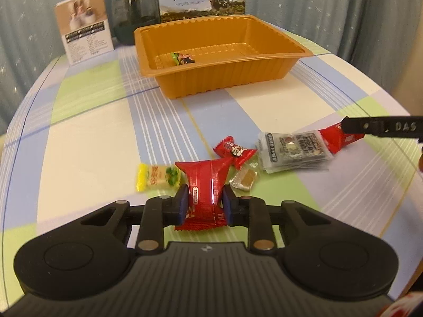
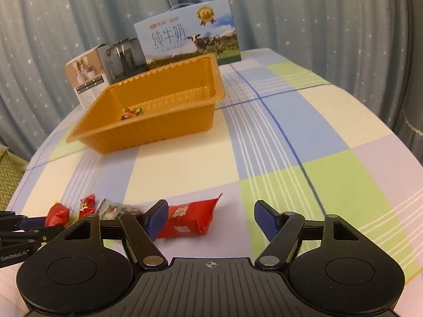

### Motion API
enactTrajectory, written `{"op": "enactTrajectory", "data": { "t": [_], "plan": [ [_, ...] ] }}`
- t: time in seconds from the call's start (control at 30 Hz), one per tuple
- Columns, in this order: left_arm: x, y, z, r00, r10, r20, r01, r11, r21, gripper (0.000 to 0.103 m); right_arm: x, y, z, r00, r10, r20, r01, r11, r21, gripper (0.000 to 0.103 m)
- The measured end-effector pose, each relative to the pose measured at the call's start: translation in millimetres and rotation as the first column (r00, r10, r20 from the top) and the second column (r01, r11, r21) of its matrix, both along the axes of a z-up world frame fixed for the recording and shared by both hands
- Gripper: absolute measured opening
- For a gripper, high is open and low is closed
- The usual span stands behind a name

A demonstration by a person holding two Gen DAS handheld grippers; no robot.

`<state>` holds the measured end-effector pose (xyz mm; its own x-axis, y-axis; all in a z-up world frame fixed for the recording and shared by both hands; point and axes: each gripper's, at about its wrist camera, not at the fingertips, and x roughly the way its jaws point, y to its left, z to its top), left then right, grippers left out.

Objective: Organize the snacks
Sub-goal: 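Grasp a red candy packet with the left tool while the right grasps another red packet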

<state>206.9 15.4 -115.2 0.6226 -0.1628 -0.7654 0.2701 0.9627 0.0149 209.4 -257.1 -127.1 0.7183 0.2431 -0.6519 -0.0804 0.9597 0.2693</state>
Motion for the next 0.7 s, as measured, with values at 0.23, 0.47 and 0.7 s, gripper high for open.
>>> {"op": "enactTrajectory", "data": {
  "t": [0.23,0.47,0.7],
  "plan": [
    [-13.1,-10.8,-1.7,1.000,-0.007,-0.002,0.007,1.000,-0.021,0.024,5.1,6.4,-4.3,1.000,0.027,-0.008,-0.027,1.000,0.006,0.068],
    [-12.2,-11.5,-4.6,1.000,0.010,-0.003,-0.010,0.999,-0.042,0.025,6.8,16.0,-9.9,0.999,0.049,-0.006,-0.049,0.999,0.000,0.055],
    [-10.1,-12.5,-7.4,1.000,0.030,0.001,-0.030,0.999,-0.026,0.027,5.7,21.8,-9.8,0.998,0.060,0.004,-0.060,0.998,-0.006,0.038]
  ]
}}
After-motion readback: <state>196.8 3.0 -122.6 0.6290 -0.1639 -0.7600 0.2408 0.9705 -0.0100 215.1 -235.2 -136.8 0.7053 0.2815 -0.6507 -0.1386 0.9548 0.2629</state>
